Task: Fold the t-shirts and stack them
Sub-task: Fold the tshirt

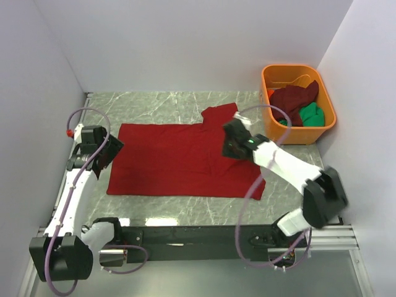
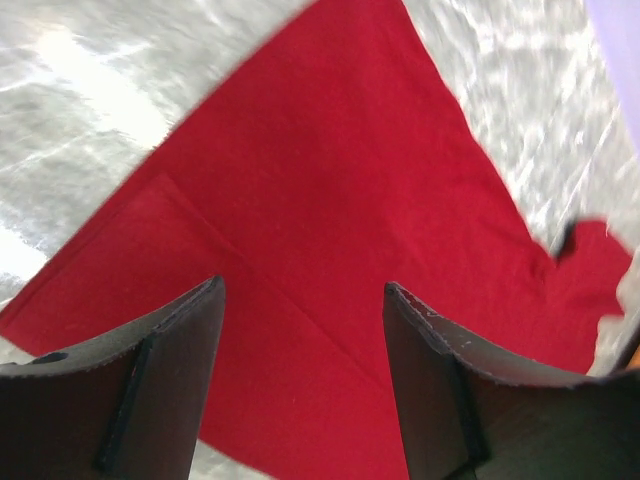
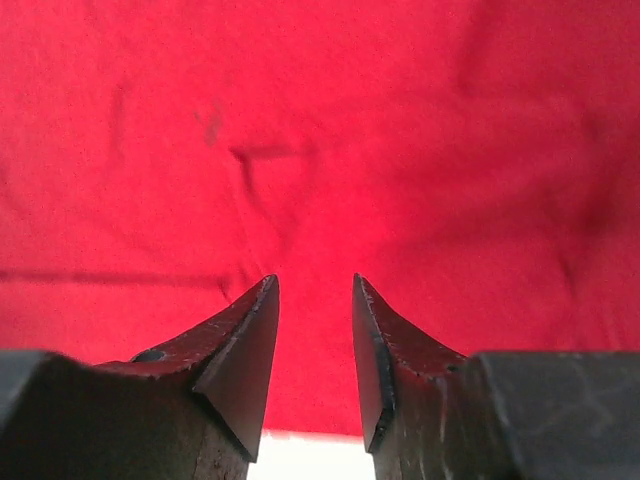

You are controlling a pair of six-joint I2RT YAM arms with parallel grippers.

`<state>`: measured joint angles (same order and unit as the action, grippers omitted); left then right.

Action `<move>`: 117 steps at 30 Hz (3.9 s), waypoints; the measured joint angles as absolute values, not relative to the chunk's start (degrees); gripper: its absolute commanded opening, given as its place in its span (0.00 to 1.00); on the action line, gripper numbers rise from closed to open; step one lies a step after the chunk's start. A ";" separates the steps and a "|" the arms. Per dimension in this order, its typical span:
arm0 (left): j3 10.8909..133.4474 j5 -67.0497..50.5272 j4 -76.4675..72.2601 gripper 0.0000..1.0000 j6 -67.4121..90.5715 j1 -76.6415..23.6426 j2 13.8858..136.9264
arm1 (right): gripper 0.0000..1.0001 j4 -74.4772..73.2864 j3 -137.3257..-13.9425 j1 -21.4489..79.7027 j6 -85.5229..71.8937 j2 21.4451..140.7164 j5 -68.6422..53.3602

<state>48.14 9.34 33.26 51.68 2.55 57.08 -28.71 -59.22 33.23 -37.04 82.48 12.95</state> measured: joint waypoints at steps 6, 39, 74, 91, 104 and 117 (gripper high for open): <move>50.48 4.32 32.64 0.70 46.44 2.37 60.05 | 0.41 -27.42 -72.07 37.50 -36.51 100.01 16.32; 52.73 -0.21 29.80 0.69 42.63 2.26 66.28 | 0.07 -28.60 -79.46 39.03 -37.23 113.91 18.94; 70.70 17.74 29.39 0.59 54.11 2.17 95.77 | 0.46 -18.57 -78.98 31.59 -32.36 103.18 12.21; 105.23 23.92 35.55 0.48 53.69 1.30 129.84 | 0.45 -13.85 -79.48 24.80 -30.98 104.27 6.28; 109.80 26.13 35.99 0.44 52.58 -0.01 130.87 | 0.44 -13.13 -79.33 24.32 -31.00 105.10 5.89; 113.30 28.45 39.64 0.37 52.21 -2.17 135.92 | 0.44 -12.62 -78.32 23.07 -31.03 105.16 4.82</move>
